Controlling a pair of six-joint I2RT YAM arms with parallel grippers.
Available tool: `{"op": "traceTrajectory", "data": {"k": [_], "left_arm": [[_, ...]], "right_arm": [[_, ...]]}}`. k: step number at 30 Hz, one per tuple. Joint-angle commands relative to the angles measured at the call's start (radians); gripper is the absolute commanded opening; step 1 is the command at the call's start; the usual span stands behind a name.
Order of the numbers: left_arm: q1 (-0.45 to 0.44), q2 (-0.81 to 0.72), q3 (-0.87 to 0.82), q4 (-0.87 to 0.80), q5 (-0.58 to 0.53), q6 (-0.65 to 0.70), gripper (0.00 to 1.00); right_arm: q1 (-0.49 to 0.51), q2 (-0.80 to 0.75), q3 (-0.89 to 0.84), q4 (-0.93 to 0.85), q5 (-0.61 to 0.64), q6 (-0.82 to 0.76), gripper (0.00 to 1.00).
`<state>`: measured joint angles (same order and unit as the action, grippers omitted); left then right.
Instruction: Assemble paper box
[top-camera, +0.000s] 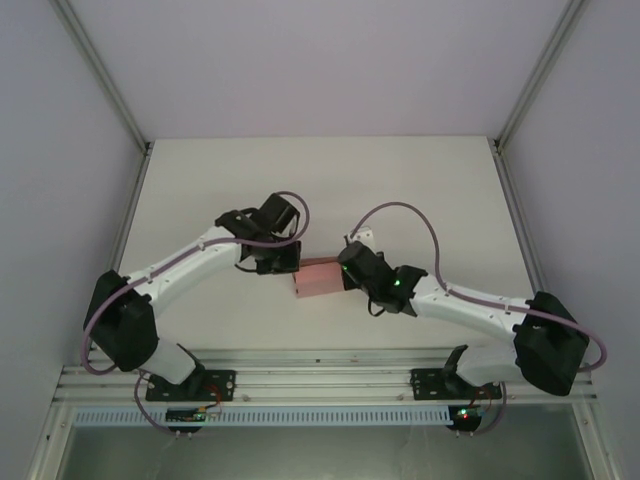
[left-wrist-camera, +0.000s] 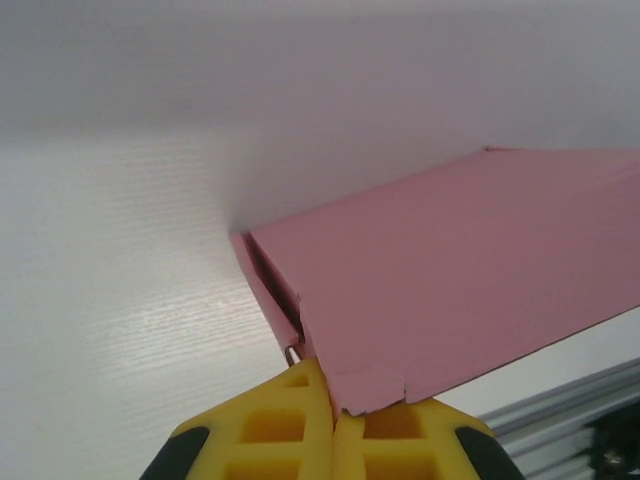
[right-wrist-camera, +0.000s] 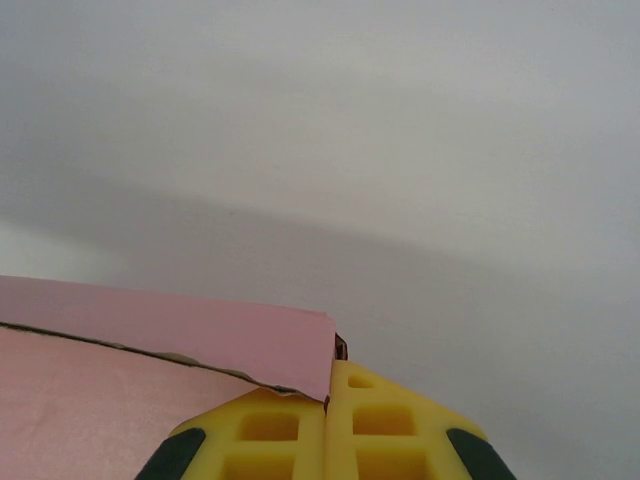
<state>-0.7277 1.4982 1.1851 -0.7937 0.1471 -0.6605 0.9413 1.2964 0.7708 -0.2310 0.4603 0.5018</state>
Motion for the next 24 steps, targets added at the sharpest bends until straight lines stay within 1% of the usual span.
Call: {"op": "traceTrajectory", "data": {"k": [1,4,7,11,15,16,18,19,20,21,22,24], "left_arm": [[-0.039,0.049,-0.028,-0.053,-0.007,0.078,0.00],[-0.052,0.050,-0.043,-0.050,-0.037,0.061,0.00],[-0.088,0.037,-0.092,0.000,-0.072,0.030,0.00],[-0.140,-0.016,-0.237,0.175,-0.068,-0.039,0.01],[-0.183,-0.067,-0.377,0.291,-0.142,-0.109,0.01],[-0.189,-0.076,-0.401,0.314,-0.144,-0.114,0.01],[-0.217,-0.092,-0.434,0.344,-0.189,-0.125,0.02],[-0.233,-0.094,-0.441,0.350,-0.208,-0.117,0.05],[-0.245,-0.096,-0.442,0.350,-0.230,-0.119,0.06],[-0.256,-0.092,-0.440,0.345,-0.254,-0.121,0.06],[-0.269,-0.088,-0.437,0.343,-0.282,-0.118,0.06],[-0.287,-0.074,-0.425,0.335,-0.330,-0.118,0.06]], "right_arm": [[0.014,0.026,-0.060,-0.128,-0.074,0.008,0.00],[0.014,0.025,-0.061,-0.129,-0.057,0.009,0.00],[0.022,0.026,-0.072,-0.079,-0.037,-0.001,0.00],[0.046,0.020,-0.106,-0.026,-0.024,-0.016,0.00],[0.068,-0.013,-0.132,-0.008,-0.022,-0.025,0.00],[0.068,-0.024,-0.138,-0.004,-0.027,-0.026,0.00],[0.071,-0.060,-0.159,0.015,-0.045,-0.030,0.06],[0.071,-0.081,-0.167,0.021,-0.058,-0.025,0.08],[0.071,-0.103,-0.177,0.022,-0.081,-0.020,0.10],[0.071,-0.125,-0.184,0.024,-0.108,-0.022,0.13],[0.068,-0.152,-0.189,0.031,-0.126,-0.026,0.19],[0.054,-0.200,-0.194,0.050,-0.163,-0.040,0.41]]}}
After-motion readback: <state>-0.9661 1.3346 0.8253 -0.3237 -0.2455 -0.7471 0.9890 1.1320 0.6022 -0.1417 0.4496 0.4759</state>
